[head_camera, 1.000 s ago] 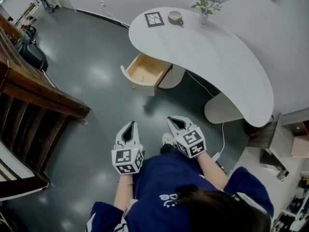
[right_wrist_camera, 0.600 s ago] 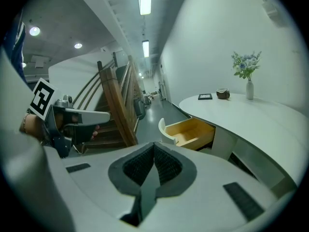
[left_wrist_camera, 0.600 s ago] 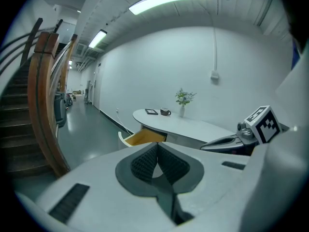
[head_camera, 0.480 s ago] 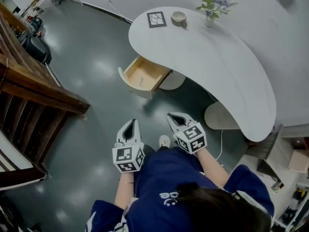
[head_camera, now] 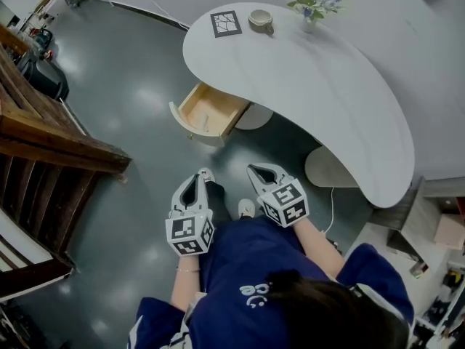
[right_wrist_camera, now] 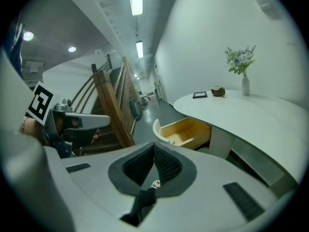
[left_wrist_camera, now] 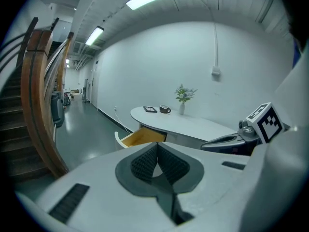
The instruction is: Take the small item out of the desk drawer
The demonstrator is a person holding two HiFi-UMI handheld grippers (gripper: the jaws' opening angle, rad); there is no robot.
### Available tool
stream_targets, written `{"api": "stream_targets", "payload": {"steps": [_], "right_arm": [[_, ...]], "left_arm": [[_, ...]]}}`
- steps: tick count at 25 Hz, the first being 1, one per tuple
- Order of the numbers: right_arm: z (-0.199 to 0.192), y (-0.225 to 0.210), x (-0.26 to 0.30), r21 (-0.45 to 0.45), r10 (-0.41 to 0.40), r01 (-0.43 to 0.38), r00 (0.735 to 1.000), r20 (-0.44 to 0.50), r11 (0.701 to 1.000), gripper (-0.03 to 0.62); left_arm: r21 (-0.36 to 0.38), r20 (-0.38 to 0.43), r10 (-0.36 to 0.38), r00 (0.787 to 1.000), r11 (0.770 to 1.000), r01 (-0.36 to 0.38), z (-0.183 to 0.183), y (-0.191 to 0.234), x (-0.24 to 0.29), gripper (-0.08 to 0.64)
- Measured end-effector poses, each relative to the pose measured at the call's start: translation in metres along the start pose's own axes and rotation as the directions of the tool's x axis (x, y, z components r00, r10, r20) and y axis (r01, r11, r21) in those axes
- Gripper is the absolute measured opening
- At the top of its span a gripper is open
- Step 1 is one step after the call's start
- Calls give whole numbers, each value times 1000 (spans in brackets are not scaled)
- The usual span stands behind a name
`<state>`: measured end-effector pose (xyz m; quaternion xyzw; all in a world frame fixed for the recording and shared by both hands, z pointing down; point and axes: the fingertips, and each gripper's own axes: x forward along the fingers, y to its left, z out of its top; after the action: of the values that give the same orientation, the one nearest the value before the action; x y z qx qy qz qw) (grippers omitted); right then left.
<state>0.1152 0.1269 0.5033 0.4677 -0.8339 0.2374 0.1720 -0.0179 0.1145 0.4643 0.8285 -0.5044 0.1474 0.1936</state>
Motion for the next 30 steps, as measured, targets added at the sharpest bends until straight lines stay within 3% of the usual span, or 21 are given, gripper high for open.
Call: {"api": "stream_targets", "payload": {"steps": [8, 19, 30], "right_arm": [[15, -16, 33, 19, -55, 56, 998, -22, 998, 8], [48, -33, 113, 51, -93, 99, 990, -103, 994, 8], [77, -51, 177, 128, -177, 198, 971, -158, 972, 9]], "left_arm": [[14, -13, -71, 997, 997, 71, 17, 25, 47, 5], [-8, -71, -99, 993, 995, 99, 41, 99, 114, 5], [3, -115, -173, 978, 985, 174, 71, 150, 172, 5]]}}
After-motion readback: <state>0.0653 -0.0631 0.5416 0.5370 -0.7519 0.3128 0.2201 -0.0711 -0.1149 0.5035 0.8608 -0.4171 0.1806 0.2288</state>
